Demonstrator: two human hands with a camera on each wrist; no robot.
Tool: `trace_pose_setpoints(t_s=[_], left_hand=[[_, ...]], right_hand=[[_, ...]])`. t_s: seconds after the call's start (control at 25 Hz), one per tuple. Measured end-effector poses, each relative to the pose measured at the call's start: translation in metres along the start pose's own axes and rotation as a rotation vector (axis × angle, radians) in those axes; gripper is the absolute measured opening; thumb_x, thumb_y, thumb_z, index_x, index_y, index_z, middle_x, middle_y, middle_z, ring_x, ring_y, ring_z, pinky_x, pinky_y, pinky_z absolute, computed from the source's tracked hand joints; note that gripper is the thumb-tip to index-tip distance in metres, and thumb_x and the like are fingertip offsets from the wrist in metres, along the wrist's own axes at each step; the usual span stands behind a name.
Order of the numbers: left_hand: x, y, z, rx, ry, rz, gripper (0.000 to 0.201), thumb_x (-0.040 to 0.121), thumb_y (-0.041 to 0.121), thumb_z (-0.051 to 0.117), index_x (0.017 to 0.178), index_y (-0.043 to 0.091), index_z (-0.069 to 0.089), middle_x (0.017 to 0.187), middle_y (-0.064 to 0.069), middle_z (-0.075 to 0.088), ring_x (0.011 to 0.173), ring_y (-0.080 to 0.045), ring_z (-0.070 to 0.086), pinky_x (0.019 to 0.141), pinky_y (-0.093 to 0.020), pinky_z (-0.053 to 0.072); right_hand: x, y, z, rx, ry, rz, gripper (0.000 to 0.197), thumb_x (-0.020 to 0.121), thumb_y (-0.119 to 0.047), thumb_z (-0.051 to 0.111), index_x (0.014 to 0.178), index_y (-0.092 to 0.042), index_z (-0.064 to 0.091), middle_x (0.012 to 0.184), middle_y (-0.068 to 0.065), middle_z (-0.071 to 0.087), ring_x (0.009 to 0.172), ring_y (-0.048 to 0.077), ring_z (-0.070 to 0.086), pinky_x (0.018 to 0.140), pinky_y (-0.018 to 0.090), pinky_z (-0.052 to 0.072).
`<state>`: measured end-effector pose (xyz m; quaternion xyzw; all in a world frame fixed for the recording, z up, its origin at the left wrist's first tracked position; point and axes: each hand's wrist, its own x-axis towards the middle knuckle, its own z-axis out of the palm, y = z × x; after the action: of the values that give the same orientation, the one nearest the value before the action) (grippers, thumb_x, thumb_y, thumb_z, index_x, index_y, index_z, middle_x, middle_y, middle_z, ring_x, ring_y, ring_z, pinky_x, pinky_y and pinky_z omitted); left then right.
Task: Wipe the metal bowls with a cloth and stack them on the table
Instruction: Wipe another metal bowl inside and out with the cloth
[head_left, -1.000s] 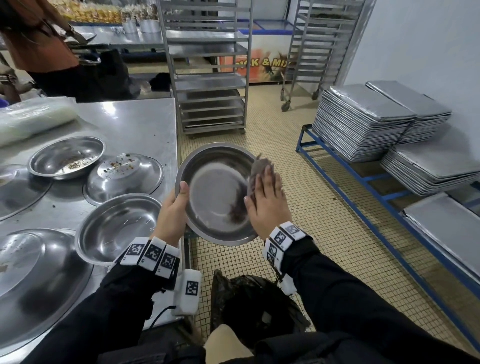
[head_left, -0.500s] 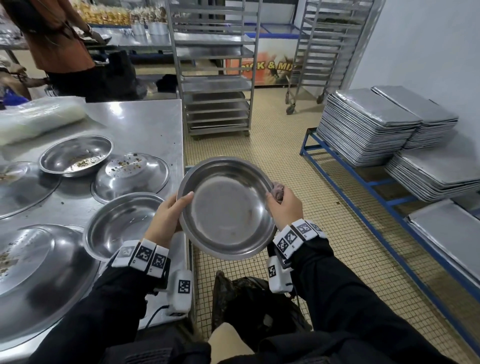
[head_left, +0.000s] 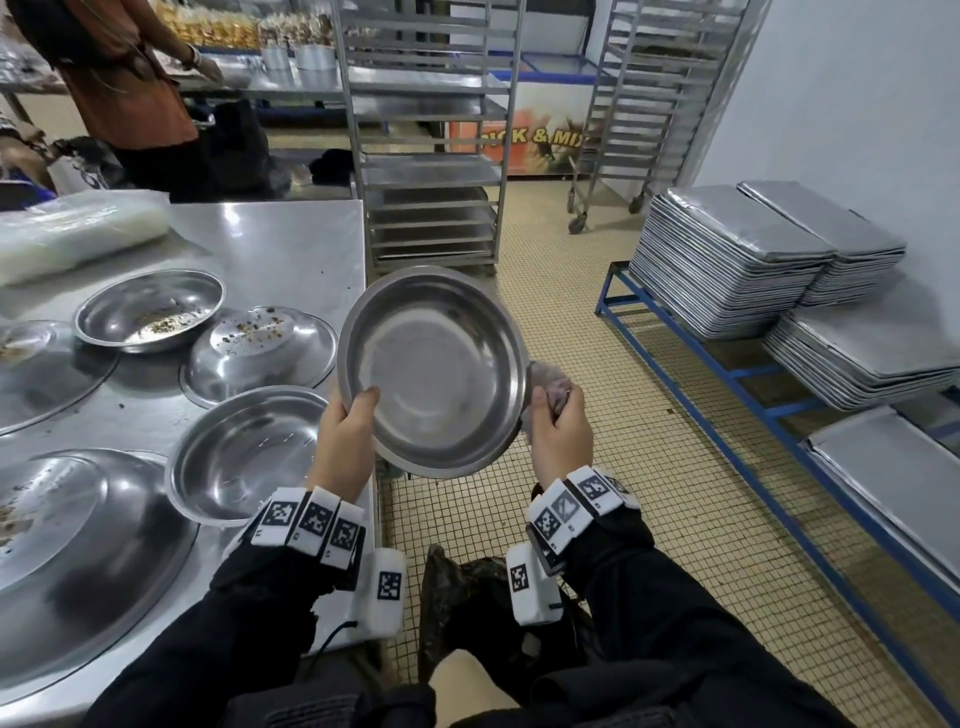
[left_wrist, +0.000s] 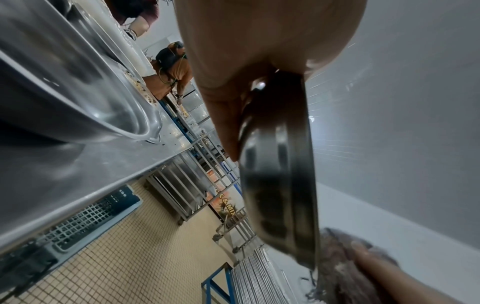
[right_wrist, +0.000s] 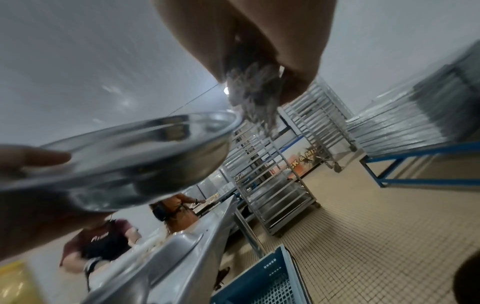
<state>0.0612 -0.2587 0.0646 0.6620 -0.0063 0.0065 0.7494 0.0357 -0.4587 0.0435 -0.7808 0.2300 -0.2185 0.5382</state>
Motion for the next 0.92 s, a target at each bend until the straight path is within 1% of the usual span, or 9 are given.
trace_pose_setpoints(t_s=[0.08, 0.2, 0.32, 0.4, 0.48, 0.6, 0.76, 0.84, 0.92], left_hand=[[0.004, -0.003, -0.004, -0.015, 0.039, 0.002, 0.020, 0.102, 0.021, 0.045, 0.106, 0.034, 0.059, 0.105, 0.012, 0.067, 0.100, -0.006, 0.063, 0.085, -0.022, 0.050], [0.002, 0.000, -0.004, 0.011, 0.011, -0.012, 0.016, 0.103, 0.032, 0.041, 0.112, 0.036, 0.053, 0.105, 0.017, 0.063, 0.103, -0.005, 0.060, 0.088, -0.025, 0.046], [0.000, 0.013, 0.000, 0.107, -0.027, 0.038, 0.022, 0.103, 0.043, 0.035, 0.121, 0.037, 0.047, 0.106, 0.023, 0.058, 0.103, 0.003, 0.054, 0.095, -0.022, 0.041], [0.006, 0.015, -0.001, 0.143, -0.059, 0.088, 0.038, 0.095, 0.060, 0.039, 0.121, 0.037, 0.055, 0.117, 0.014, 0.064, 0.116, -0.006, 0.056, 0.106, -0.034, 0.041], [0.010, 0.014, -0.007, 0.137, -0.067, 0.085, 0.061, 0.082, 0.075, 0.045, 0.124, 0.033, 0.060, 0.122, 0.006, 0.066, 0.121, -0.015, 0.057, 0.107, -0.046, 0.042], [0.011, 0.010, -0.008, 0.166, -0.094, 0.100, 0.071, 0.079, 0.079, 0.045, 0.130, 0.032, 0.056, 0.125, 0.005, 0.064, 0.122, -0.017, 0.056, 0.106, -0.050, 0.042], [0.013, 0.016, -0.008, 0.223, -0.064, 0.108, 0.062, 0.080, 0.075, 0.038, 0.125, 0.036, 0.055, 0.124, 0.008, 0.062, 0.121, -0.014, 0.055, 0.107, -0.047, 0.041], [0.014, 0.022, -0.009, 0.252, -0.072, 0.129, 0.059, 0.084, 0.072, 0.037, 0.126, 0.034, 0.055, 0.123, 0.009, 0.062, 0.121, -0.012, 0.055, 0.107, -0.047, 0.041], [0.017, 0.025, -0.011, 0.238, -0.069, 0.116, 0.058, 0.085, 0.068, 0.039, 0.128, 0.033, 0.056, 0.123, 0.009, 0.063, 0.121, -0.013, 0.055, 0.107, -0.046, 0.041]], right_hand=[[-0.007, 0.003, 0.001, -0.101, -0.024, -0.138, 0.020, 0.095, -0.030, 0.053, 0.110, -0.017, 0.052, 0.097, -0.002, 0.061, 0.087, 0.011, 0.061, 0.068, 0.016, 0.046], [-0.027, -0.003, 0.011, -0.163, -0.282, -0.377, 0.030, 0.090, -0.021, 0.059, 0.119, -0.023, 0.053, 0.108, -0.008, 0.061, 0.097, 0.003, 0.058, 0.084, 0.020, 0.052], [-0.050, -0.006, 0.026, -0.260, -0.624, -0.578, 0.039, 0.096, -0.036, 0.047, 0.134, -0.028, 0.046, 0.129, -0.009, 0.056, 0.117, 0.005, 0.051, 0.102, 0.025, 0.041], [-0.055, 0.000, 0.027, -0.394, -0.769, -0.676, 0.047, 0.101, -0.045, 0.030, 0.141, -0.024, 0.041, 0.142, -0.005, 0.047, 0.133, 0.009, 0.039, 0.112, 0.030, 0.029], [-0.043, 0.007, 0.020, -0.620, -0.787, -0.706, 0.058, 0.099, -0.052, 0.011, 0.143, -0.025, 0.038, 0.149, -0.005, 0.039, 0.140, 0.012, 0.027, 0.117, 0.033, 0.019], [-0.021, 0.016, 0.010, -0.887, -0.657, -0.725, 0.092, 0.084, -0.063, -0.017, 0.142, -0.022, 0.042, 0.149, -0.002, 0.038, 0.142, 0.016, 0.023, 0.119, 0.035, 0.012], [-0.038, -0.002, 0.020, -0.645, -0.804, -0.574, 0.052, 0.100, -0.048, 0.018, 0.145, -0.027, 0.036, 0.153, -0.003, 0.031, 0.142, 0.016, 0.020, 0.115, 0.028, 0.007], [-0.050, -0.009, 0.024, -0.534, -0.817, -0.533, 0.046, 0.102, -0.043, 0.024, 0.142, -0.028, 0.040, 0.152, -0.006, 0.032, 0.142, 0.011, 0.020, 0.115, 0.026, 0.003], [-0.048, -0.004, 0.021, -0.598, -0.721, -0.534, 0.045, 0.101, -0.045, 0.023, 0.138, -0.031, 0.046, 0.150, -0.012, 0.034, 0.143, 0.010, 0.018, 0.117, 0.034, -0.005]])
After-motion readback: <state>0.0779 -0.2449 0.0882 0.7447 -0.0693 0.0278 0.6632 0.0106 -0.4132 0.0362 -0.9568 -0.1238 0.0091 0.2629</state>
